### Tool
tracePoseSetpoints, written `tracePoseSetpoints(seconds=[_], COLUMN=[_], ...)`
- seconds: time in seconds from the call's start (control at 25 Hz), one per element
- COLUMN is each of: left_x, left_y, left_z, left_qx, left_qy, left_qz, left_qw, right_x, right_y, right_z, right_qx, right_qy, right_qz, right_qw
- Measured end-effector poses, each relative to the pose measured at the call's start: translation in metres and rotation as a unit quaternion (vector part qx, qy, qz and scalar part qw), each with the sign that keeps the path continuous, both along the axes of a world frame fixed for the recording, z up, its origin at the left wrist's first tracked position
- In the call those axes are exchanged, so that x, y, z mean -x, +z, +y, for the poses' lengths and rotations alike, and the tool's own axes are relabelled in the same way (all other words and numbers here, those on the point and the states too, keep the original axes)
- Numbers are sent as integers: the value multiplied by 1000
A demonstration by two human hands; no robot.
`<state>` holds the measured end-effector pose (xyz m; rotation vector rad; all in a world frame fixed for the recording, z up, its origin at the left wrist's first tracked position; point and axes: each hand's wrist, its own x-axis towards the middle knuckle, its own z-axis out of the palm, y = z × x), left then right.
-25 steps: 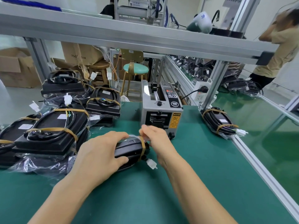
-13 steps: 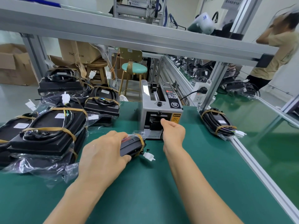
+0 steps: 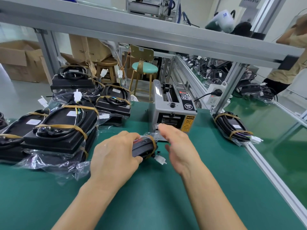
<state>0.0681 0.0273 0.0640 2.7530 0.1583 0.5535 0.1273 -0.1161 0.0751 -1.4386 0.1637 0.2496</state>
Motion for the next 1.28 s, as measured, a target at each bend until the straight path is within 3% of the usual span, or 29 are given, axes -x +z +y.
tracePoseSetpoints(seconds=[0.08,1.28], left_x=[0,3], left_y=[0,9], left_z=[-1,-14], left_qx=[1,46], left_qy=[4,43], left_qz=[0,-15], left_qw=[1000,998], right_x=[23,31], right_y=[-2,-28], right_z=[5,25], right_qx=[-3,58], right_qy=[62,-66], right_qz=[-21,-100], right_qw=[998,991])
